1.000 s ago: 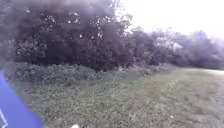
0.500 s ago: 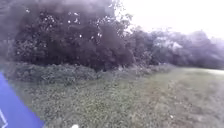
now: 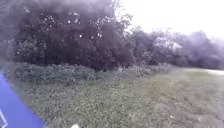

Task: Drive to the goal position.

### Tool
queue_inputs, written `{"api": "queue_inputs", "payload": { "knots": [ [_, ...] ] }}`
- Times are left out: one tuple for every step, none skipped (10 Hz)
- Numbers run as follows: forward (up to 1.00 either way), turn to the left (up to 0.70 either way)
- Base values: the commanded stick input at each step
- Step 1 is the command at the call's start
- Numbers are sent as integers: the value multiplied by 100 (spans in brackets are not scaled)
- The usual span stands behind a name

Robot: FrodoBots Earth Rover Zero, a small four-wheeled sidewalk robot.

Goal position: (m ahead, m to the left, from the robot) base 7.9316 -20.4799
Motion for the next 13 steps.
{"api": "queue_inputs", "payload": {
  "knots": [
    [0, -70],
    [0, -70],
    [0, -70],
    [0, -70],
    [0, -70],
    [0, -70],
    [0, -70],
    [0, -70],
    [0, -70],
    [0, -70],
    [0, -70],
    [0, -70],
    [0, -70]
  ]
}}
